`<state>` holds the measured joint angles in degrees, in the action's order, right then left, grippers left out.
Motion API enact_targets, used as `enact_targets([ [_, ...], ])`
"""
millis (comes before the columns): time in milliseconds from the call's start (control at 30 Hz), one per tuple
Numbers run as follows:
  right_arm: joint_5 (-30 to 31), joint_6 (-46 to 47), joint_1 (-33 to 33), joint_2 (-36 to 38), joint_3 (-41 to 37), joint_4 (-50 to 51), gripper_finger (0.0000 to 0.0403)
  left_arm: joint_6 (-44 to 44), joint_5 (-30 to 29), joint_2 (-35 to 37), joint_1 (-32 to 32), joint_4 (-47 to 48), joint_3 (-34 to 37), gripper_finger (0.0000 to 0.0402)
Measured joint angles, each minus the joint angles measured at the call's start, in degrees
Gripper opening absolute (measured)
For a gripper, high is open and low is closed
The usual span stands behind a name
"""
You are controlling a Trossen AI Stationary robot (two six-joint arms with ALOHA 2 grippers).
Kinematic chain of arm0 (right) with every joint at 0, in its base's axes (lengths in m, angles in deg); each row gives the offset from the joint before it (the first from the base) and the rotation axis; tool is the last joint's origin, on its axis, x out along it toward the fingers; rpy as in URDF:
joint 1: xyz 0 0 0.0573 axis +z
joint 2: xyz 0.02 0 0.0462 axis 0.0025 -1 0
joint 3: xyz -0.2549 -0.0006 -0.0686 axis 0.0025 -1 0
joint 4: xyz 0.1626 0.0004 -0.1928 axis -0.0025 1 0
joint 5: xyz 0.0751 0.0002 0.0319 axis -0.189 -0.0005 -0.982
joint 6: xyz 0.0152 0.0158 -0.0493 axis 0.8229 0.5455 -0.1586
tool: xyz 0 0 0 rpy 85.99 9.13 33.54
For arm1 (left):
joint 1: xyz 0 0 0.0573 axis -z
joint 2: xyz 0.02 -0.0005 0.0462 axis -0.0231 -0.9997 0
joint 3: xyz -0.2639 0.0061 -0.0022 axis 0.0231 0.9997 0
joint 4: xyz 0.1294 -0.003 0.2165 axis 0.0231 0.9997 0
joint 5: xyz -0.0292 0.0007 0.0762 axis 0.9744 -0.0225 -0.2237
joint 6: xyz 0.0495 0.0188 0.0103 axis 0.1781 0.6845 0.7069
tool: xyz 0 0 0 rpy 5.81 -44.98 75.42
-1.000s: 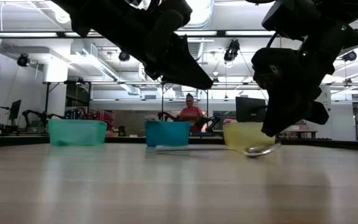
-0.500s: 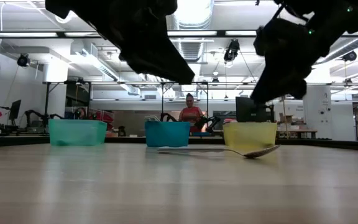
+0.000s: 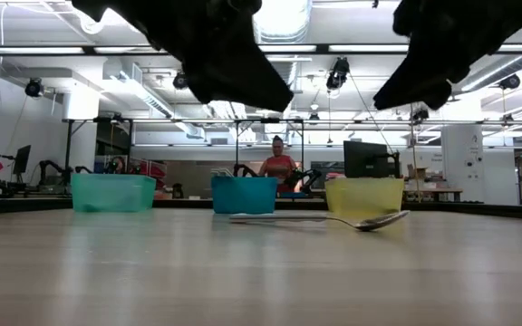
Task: Sort silverware by color (type)
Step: Put the white-blue spoon into the blue bin
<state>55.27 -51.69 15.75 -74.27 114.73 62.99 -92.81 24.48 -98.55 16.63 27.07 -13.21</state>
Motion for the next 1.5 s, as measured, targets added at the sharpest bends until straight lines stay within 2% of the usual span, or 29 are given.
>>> enact_targets([
  [100, 2.1, -2.0, 2.7, 0.3, 0.0, -0.1, 0.0069, 0.1, -0.1, -0.2, 0.0, -1.2, -0.4, 0.0120],
  [467, 1.6, -2.4, 10.3, -0.2, -0.1, -0.1, 0.0075, -0.6, -0.1, -0.3, 0.0, -6.6, -0.4, 0.0120],
  [667, 2.1, -3.4, 11.6, -0.2, -0.1, -0.5, 0.0068, -0.5, -0.1, -0.3, 0.0, -8.8, -0.4, 0.0120],
  [800, 6.6, -8.2, 11.6, -0.2, -0.1, -3.8, 0.0064, 1.1, -0.1, -0.3, 0.0, -8.7, -0.3, 0.0124],
  [1000, 19.4, -17.0, 11.6, 0.3, 2.9, -12.2, 0.0063, 5.3, -0.1, -0.3, -0.1, -8.7, -0.3, 0.0138],
  [1100, 21.2, -18.4, 11.6, 0.3, 5.4, -12.2, 0.0063, 8.4, -0.2, -0.3, -0.2, -8.7, -0.3, 0.0148],
  [1300, 21.2, -15.2, 11.6, -0.2, 6.8, -12.0, 0.0063, 15.7, -1.5, -1.2, -0.5, -10.7, -0.3, 0.0169],
  [1500, 20.8, -8.0, 12.8, -0.9, 6.3, -10.0, 0.0063, 20.2, -1.0, -6.9, -1.3, -16.3, -0.3, 0.0174],
])
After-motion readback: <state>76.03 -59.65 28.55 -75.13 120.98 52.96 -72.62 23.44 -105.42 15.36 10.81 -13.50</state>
